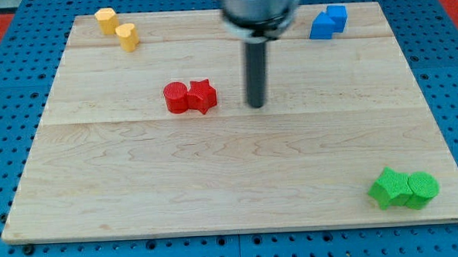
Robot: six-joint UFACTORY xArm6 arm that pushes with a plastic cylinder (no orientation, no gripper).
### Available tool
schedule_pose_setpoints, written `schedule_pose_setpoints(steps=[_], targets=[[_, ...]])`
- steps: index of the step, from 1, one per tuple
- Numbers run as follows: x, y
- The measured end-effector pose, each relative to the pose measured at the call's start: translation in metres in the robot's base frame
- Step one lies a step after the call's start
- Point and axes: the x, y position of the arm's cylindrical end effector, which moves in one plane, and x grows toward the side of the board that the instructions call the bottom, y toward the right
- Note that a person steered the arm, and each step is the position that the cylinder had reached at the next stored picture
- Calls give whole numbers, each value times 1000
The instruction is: Separate the blue cube from the blue triangle
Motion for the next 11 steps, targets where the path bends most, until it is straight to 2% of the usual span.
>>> schedule_pose_setpoints(steps=[1,2,4,5,7,8,9,11], targets=[[-71,103],[-111,153],[-154,147],[-168,170],[-173,8],[-181,25],[-206,31],[-190,-61]])
